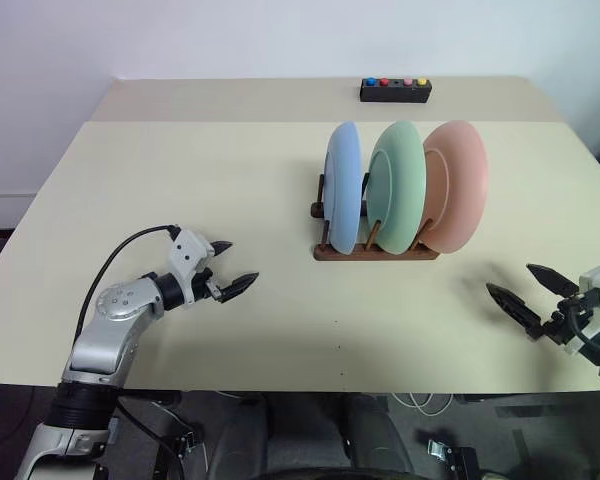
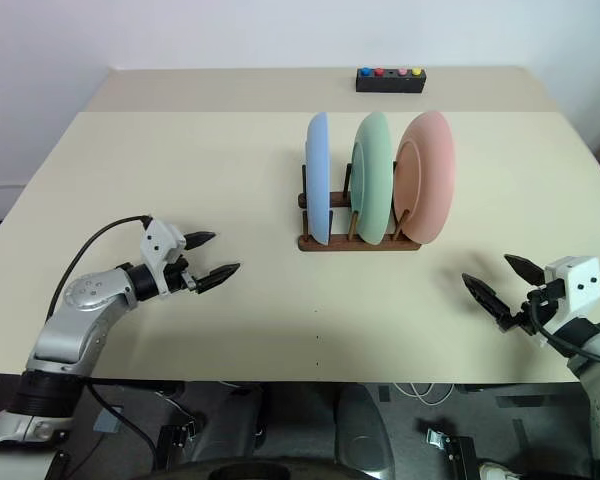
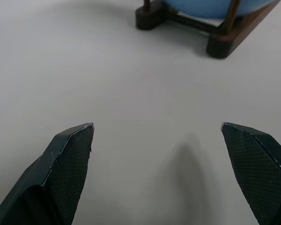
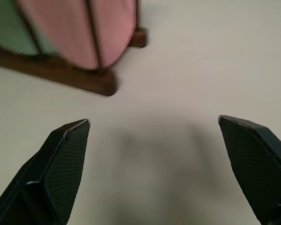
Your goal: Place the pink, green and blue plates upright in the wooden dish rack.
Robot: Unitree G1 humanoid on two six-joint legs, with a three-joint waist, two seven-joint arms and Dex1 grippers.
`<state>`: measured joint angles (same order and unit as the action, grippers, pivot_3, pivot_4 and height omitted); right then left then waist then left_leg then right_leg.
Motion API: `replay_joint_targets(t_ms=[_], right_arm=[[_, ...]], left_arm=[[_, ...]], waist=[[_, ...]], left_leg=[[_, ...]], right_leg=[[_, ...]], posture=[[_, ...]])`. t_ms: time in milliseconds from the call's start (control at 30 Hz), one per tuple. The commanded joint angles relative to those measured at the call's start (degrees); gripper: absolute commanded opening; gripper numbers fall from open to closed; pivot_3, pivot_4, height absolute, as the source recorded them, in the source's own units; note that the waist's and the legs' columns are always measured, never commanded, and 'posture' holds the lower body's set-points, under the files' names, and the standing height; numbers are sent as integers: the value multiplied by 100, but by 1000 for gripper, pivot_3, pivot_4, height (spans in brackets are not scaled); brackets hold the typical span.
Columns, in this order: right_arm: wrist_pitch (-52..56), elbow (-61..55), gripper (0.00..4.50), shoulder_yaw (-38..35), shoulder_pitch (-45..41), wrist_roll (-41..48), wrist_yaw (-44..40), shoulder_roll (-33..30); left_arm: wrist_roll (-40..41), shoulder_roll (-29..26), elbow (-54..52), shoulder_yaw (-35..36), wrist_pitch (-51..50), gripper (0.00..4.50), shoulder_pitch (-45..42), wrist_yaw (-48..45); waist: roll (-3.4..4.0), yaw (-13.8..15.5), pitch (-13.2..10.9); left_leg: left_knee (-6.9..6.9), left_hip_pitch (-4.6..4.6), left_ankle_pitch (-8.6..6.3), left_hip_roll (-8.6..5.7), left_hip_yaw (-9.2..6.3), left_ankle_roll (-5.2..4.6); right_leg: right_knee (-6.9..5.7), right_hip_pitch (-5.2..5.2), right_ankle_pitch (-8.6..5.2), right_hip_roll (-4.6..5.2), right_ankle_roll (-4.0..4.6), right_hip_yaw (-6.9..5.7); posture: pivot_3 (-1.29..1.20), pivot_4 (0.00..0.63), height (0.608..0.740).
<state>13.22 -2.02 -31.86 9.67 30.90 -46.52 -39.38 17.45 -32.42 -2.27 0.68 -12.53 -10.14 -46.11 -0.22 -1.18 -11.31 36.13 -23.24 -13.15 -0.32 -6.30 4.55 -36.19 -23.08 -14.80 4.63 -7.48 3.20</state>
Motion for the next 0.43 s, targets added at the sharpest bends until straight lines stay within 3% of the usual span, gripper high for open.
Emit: replay_joint_targets(t_ms=[33, 433], right_arm=[[-307, 350, 4475, -114, -259, -63, -185, -175], [-309, 813, 4475, 202, -716, -106, -401, -133]], left_arm=[[-68, -48, -60, 128, 156, 4500, -12, 35], [38, -73, -555, 326, -17, 4500, 404, 218]], waist=[[0, 23, 0], [0, -3, 0]], left_leg=[[0, 1, 0, 0, 0, 0], [-4, 4, 0, 0, -3, 0]], right_leg=[[0, 1, 0, 0, 0, 0], [-2, 3, 0, -1, -5, -1]], posture=[[0, 150, 734], [0, 150, 734]])
